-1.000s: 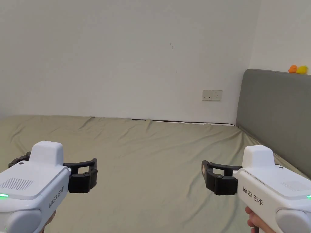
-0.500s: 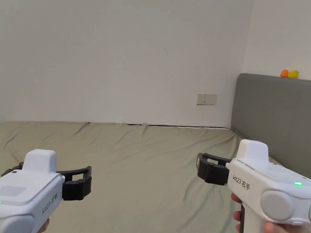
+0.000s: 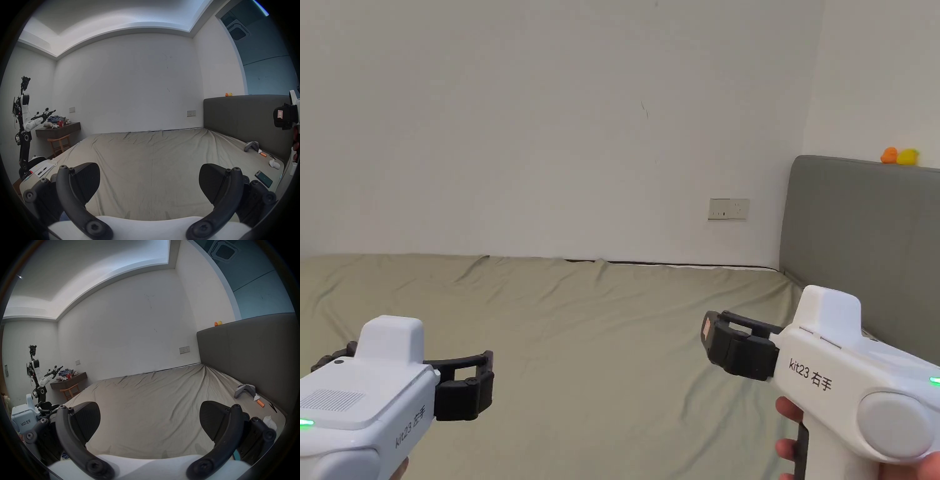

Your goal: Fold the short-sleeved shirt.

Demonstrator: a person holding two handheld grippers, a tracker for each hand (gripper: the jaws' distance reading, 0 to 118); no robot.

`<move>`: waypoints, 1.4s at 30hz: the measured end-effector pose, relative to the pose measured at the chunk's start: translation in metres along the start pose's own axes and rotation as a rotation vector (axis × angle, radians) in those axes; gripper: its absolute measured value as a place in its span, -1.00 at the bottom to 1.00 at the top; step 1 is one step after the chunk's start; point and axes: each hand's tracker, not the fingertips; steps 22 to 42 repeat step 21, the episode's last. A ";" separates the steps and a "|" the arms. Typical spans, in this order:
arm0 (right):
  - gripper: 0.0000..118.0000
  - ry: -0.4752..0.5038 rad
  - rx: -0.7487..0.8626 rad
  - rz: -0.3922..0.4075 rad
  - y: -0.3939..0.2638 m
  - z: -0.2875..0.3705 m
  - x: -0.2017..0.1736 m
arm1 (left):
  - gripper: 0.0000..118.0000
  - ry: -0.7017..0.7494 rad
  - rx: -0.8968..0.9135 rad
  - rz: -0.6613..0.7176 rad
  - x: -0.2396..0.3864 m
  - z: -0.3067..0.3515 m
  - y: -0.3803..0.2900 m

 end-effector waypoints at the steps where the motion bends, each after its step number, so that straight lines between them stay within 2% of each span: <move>1: 1.00 -0.003 0.009 0.008 0.000 0.000 0.000 | 1.00 0.000 0.000 -0.001 0.000 0.000 0.000; 6: 1.00 0.017 -0.005 0.044 -0.001 -0.001 -0.006 | 1.00 -0.004 -0.002 0.001 0.001 -0.001 -0.001; 10: 1.00 0.098 -0.026 0.058 -0.002 -0.004 -0.010 | 1.00 -0.005 -0.004 0.000 0.002 -0.001 -0.001; 13: 1.00 0.048 -0.020 0.054 -0.004 -0.002 -0.009 | 1.00 -0.004 -0.004 0.002 0.001 -0.001 0.000; 14: 1.00 -0.002 0.055 0.097 -0.001 0.001 -0.011 | 1.00 -0.002 -0.003 0.003 0.001 -0.001 0.000; 15: 1.00 0.003 0.005 0.073 -0.004 -0.001 -0.012 | 1.00 -0.001 -0.003 0.003 0.001 -0.001 0.000; 18: 1.00 -0.049 0.020 0.105 -0.004 0.000 -0.014 | 1.00 0.000 -0.001 0.006 0.001 0.000 0.001; 21: 1.00 -0.032 -0.020 0.104 -0.002 -0.003 -0.011 | 1.00 0.000 0.000 0.010 0.001 0.000 0.001; 42: 1.00 -0.032 -0.020 0.104 -0.002 -0.003 -0.011 | 1.00 0.000 0.000 0.010 0.001 0.000 0.001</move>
